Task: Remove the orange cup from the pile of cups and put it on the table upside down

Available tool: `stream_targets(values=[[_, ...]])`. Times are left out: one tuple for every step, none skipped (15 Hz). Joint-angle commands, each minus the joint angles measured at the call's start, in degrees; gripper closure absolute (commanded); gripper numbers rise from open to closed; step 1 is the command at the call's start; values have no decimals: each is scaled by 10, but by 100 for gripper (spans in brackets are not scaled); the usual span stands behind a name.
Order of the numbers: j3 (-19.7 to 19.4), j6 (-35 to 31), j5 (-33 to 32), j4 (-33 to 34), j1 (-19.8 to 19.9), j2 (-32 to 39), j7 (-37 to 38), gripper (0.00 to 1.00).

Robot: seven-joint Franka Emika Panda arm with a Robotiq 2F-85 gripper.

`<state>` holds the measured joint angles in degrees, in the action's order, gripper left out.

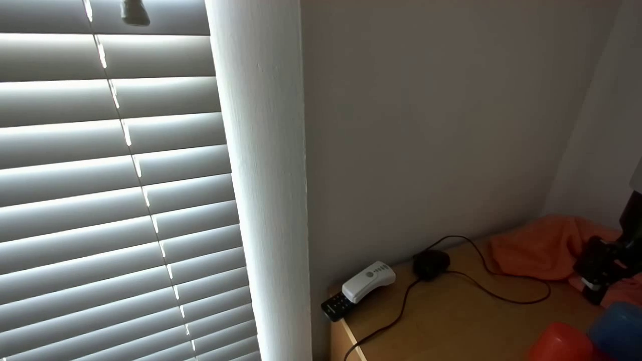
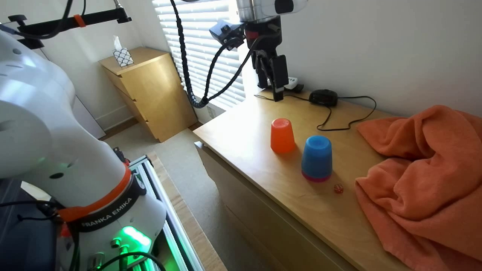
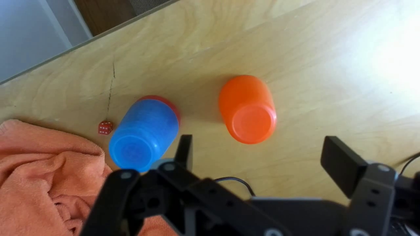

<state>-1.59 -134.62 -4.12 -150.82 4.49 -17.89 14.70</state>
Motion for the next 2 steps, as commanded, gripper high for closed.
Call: stream_targets(values=[[5,1,2,1,5,0,-2,0],[5,1,2,0,5,0,-2,0]])
